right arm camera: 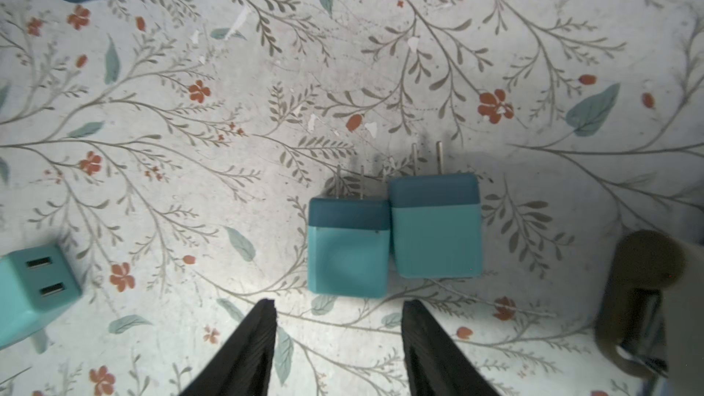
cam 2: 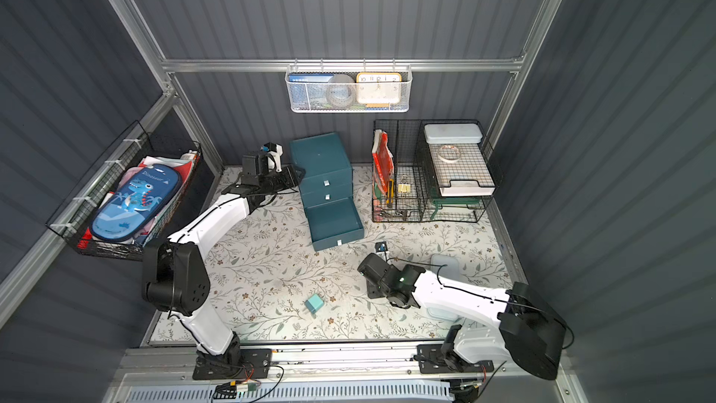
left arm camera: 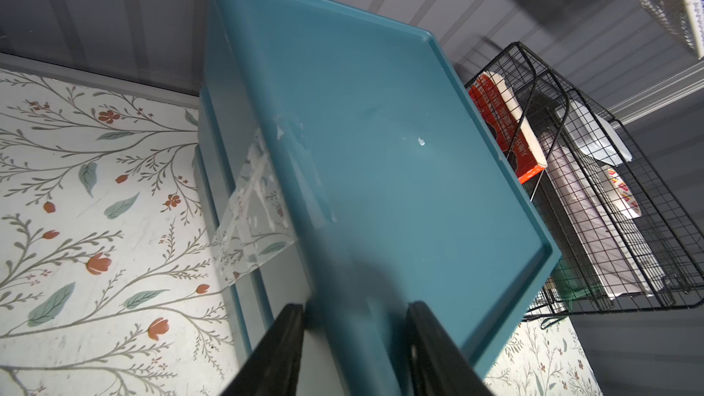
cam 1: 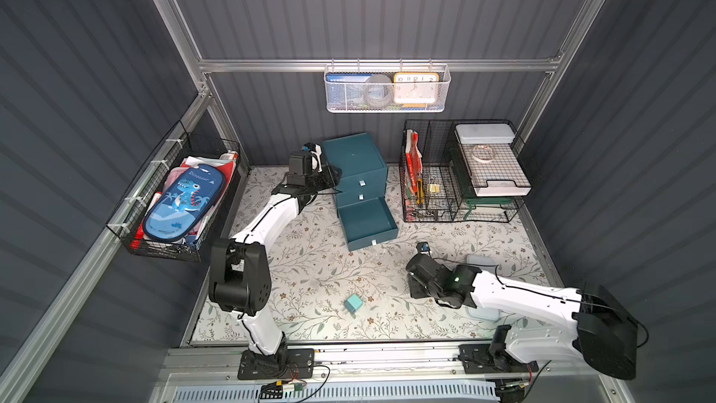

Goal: Place the plugs into the drawer by color
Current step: Pick up the plug from the center of the board.

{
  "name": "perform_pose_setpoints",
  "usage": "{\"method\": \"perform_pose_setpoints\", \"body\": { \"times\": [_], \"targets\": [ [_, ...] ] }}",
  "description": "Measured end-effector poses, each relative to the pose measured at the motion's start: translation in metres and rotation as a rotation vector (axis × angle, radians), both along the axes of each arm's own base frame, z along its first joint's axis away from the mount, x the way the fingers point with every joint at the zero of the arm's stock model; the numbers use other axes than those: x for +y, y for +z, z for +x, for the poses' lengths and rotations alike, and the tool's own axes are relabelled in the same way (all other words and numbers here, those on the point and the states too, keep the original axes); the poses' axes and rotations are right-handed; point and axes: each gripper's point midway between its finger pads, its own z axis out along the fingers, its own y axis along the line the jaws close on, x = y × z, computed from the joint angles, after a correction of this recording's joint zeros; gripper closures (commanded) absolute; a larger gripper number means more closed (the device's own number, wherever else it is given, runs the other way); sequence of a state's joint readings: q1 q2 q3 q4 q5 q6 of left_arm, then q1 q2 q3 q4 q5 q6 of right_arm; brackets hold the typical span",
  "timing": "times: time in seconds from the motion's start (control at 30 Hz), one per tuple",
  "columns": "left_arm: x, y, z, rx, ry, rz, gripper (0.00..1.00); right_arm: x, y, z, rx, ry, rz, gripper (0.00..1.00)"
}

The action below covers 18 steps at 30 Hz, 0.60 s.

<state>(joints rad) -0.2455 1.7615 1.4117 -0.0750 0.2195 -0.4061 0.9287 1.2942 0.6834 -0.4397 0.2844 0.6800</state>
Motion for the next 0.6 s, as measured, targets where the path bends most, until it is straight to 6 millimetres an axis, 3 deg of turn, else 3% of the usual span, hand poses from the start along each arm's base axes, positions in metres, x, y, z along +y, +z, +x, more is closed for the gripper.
{"method": "perform_pose_setpoints", "body": {
  "times": [0.27, 0.6],
  "targets": [
    [0.000, 0.000, 0.000, 0.000, 0.000, 0.000, 0.52, 0.006, -0.001, 0.015, 0.007, 0.009, -0.031, 0.43],
    [-0.001, 0.000, 0.000, -0.002, 0.000, 0.000, 0.52, 0.010, -0.006, 0.017, 0.015, 0.013, -0.030, 0.44]
  ]
}}
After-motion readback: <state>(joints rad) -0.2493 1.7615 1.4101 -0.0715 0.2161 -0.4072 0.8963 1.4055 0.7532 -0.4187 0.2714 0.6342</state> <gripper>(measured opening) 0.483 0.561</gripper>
